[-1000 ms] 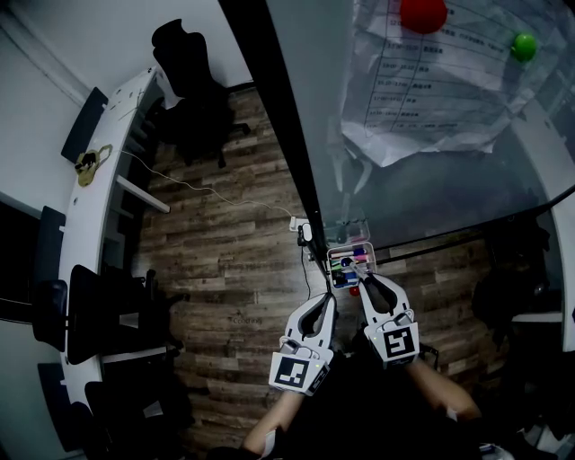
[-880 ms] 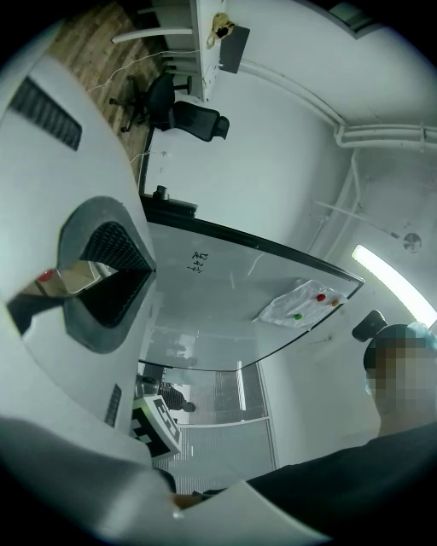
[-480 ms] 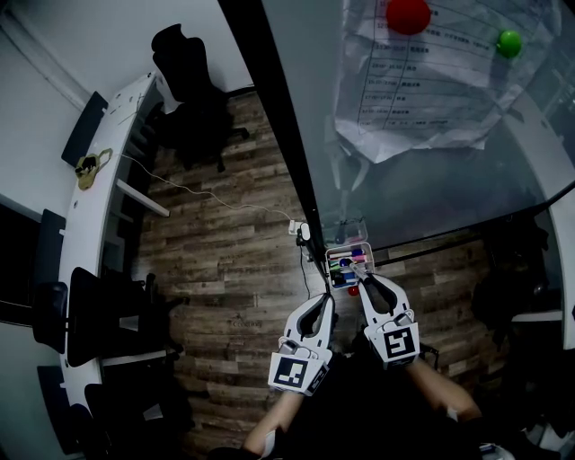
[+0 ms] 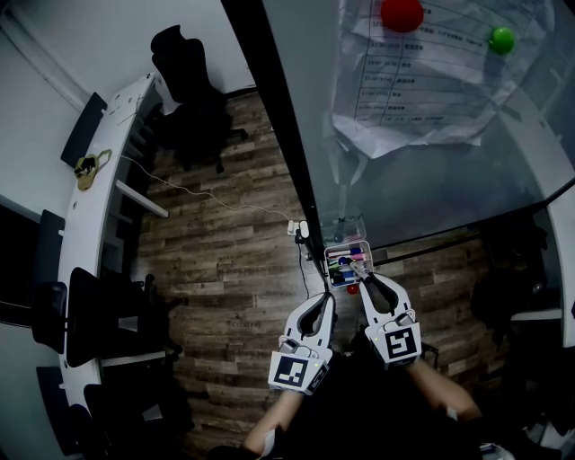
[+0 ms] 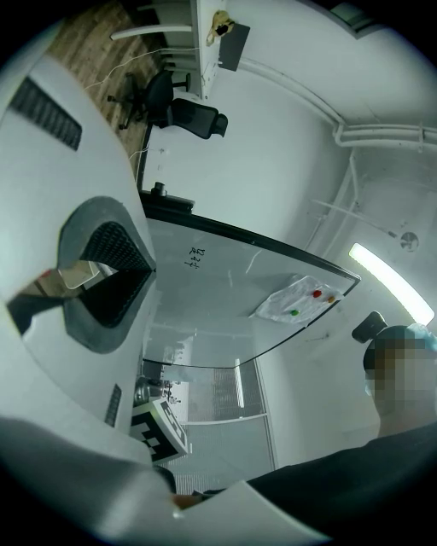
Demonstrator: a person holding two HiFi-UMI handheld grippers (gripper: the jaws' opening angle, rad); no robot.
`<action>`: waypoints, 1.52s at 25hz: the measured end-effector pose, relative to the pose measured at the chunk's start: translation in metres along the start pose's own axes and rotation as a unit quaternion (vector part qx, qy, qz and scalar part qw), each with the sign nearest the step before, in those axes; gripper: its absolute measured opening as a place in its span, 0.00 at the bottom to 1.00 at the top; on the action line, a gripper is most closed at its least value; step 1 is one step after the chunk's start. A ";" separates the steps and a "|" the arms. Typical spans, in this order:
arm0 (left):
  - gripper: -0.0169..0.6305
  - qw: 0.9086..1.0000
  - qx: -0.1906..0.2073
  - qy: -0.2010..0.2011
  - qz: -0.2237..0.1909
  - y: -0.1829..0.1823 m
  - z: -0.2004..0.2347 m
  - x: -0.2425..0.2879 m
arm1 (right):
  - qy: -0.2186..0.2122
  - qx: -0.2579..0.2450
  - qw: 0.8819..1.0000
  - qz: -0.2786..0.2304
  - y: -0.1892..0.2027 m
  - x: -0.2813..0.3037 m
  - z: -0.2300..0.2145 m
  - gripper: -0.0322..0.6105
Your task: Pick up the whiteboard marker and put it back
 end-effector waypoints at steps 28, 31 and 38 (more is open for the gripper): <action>0.04 1.000 -0.001 0.012 -0.003 0.003 -0.012 -0.020 | 0.013 -0.010 1.000 -0.013 -0.004 -0.032 0.014 0.17; 0.04 1.000 -0.003 0.012 -0.005 0.004 -0.012 -0.025 | 0.013 -0.012 1.000 -0.014 -0.004 -0.034 0.018 0.17; 0.04 1.000 -0.009 0.018 -0.004 0.007 -0.011 -0.037 | 0.019 -0.010 1.000 -0.014 -0.002 -0.041 0.029 0.17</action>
Point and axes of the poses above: the fingertips, and each gripper's own axes: x forward along the fingers, z to its left, y out of its underside, the point moved 3 cm from there along -x, backward along the fingers, and after that the axes turned 14 degrees about -y, right-handed, at the moved point
